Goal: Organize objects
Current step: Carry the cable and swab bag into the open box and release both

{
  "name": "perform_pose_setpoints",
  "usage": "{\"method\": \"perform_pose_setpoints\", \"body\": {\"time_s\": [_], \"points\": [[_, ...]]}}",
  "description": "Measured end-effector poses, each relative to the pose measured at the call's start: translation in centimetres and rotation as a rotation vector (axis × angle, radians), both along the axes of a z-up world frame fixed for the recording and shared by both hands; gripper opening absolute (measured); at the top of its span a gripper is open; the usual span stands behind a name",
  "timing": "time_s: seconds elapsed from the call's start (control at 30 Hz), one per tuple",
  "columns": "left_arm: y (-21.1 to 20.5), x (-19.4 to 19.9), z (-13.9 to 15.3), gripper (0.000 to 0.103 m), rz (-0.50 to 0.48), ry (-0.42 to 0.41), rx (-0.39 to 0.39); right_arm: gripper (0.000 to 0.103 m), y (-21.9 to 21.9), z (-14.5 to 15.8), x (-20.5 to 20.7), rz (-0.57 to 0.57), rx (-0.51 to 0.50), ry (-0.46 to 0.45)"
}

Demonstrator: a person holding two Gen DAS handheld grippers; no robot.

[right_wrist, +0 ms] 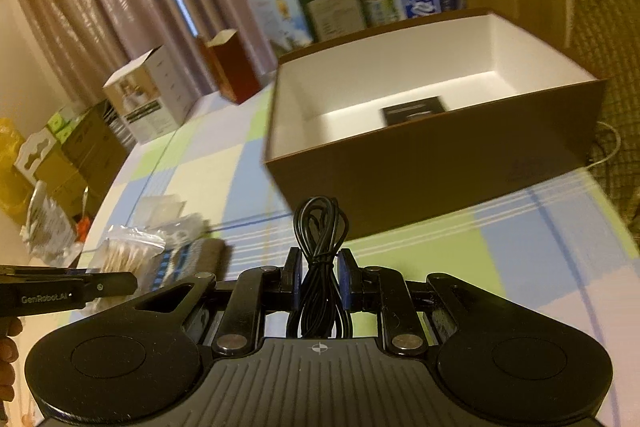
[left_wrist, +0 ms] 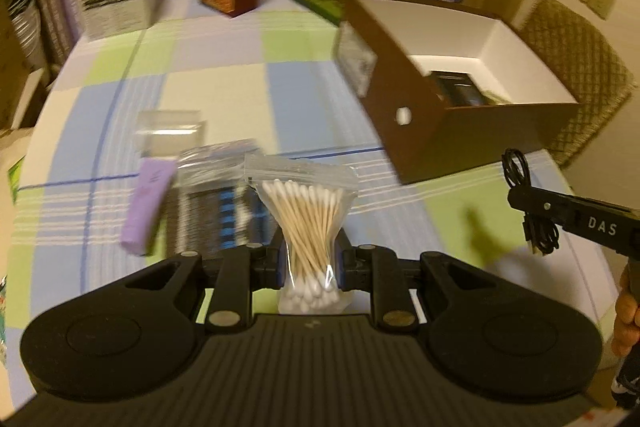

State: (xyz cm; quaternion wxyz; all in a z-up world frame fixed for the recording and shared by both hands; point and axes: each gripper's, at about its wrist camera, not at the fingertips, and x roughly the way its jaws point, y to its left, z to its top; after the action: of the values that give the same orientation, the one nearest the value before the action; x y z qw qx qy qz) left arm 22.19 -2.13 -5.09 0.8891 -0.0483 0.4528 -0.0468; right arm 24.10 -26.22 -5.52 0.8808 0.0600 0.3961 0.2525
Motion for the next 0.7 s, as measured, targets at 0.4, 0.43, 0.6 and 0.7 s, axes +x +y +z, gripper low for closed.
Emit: {"method": "perform_pose_setpoints", "body": {"time_s": [0.4,0.43,0.6,0.7], "points": [[-6.0,3.5,2.2,0.018,-0.071,-0.063,-0.018,0.015,-6.9,2.8,4.0,-0.075,-0.017,-0.076],[-6.3,3.7,2.4,0.018,-0.074,-0.070,-0.018,0.015,-7.3,3.0,4.4,-0.074,-0.017,-0.085],[-8.6,6.0,3.5,0.018,-0.096,-0.109,-0.018,0.015,-8.6,4.8,7.3,-0.067,-0.008,-0.143],[-9.9,7.5,4.2,0.018,-0.106,-0.132,-0.013,0.015,-9.1,5.6,8.9,-0.054,0.007,-0.165]]}}
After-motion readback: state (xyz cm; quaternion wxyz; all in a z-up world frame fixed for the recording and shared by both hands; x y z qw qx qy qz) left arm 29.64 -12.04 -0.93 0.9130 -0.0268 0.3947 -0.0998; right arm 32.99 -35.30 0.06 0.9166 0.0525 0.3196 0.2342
